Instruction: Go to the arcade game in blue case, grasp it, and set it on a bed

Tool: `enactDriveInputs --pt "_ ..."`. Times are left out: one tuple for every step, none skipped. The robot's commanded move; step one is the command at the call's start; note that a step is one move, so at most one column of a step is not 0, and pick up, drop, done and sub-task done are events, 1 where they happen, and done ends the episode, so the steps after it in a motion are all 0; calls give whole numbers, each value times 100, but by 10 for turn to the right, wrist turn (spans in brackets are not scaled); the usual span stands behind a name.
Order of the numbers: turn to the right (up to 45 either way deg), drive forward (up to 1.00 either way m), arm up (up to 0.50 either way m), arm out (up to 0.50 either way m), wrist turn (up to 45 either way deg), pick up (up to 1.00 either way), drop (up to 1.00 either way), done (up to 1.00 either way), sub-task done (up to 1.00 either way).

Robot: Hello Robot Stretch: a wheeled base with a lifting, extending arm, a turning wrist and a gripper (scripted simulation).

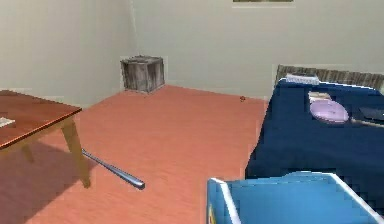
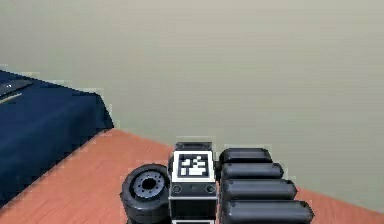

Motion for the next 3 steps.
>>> enactDriveInputs --pt "0 100 0 0 0 0 0 0 0" --pt "60 0 0 0 0 0 0 0 0" --pt "0 55 0 0 0 0 0 0 0"
